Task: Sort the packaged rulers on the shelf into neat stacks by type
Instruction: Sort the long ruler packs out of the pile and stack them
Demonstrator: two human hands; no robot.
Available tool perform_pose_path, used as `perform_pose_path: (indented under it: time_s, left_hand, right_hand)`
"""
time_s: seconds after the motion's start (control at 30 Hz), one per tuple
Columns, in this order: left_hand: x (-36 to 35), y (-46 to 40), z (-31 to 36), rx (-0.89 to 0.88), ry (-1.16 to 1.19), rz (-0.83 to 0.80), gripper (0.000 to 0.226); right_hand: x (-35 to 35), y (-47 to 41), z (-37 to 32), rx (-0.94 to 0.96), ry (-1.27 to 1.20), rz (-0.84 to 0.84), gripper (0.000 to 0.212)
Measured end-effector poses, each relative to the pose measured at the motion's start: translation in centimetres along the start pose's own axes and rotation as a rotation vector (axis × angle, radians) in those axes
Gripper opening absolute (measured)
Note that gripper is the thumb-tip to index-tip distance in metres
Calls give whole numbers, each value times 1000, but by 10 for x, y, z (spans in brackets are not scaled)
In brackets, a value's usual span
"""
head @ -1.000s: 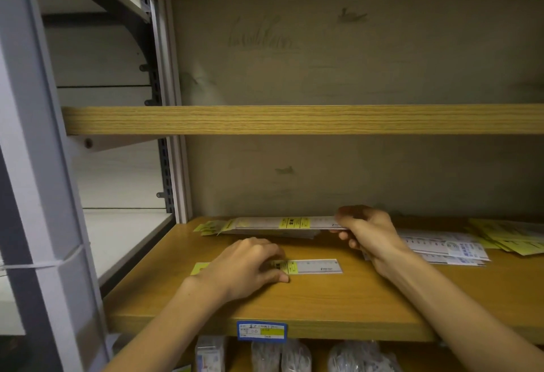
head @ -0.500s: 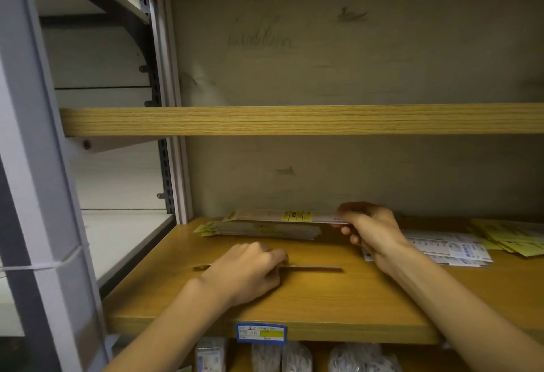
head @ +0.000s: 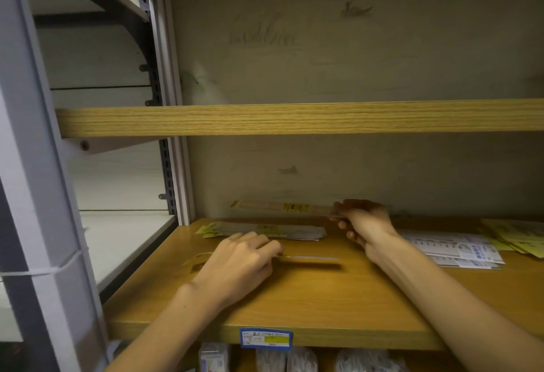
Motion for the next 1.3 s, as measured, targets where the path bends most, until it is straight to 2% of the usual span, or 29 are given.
perform_pose_path:
  time_s: [0.23,0.37,0.43,0.57,0.73,0.83,0.93,1.07,1.3]
  left_hand:
    - [-2,2,-14,-4,-28,31,28]
    - [-3,5,-22,1,-35,26,26]
    - [-4,6,-27,7,-38,22,24]
    - [-5,9,-35,30,-48,9,25]
    - [-6,10,-40,26,-58,27,28]
    - [-7,10,-42,31,-52,27,27]
    - [-9,9,-43,33,-54,32,27]
    - [-11,8,-43,28,-44,47,28]
    - [-14,6,-45,15,-21,66,22]
  right_hand:
    - [-23,-14,10,-23,130,-24,31]
    - [-35,-21,16,-40,159,-22,24]
    - [-39,-23,19,-49,157,-30,20]
    - [-49,-28,24,-55,106,-56,27]
    - [-54,-36,25,-4,75,-56,19]
    - [-51,-42,29,64,213,-42,25]
    - [-45,-44,31,128,398,5,22]
    - [-41,-42,29,170,479,13,23]
    - [-37,-48,30,233,844,-52,39]
Point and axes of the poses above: each hand's wrist, its own y-axis away from the middle knuckle, its own x-axis out of the back of the hand, z = x × y, the point moved 1 cm from there along -y, towards the middle knuckle, and after that the axes turned 5 degrees about -y, right-handed, at the moved point
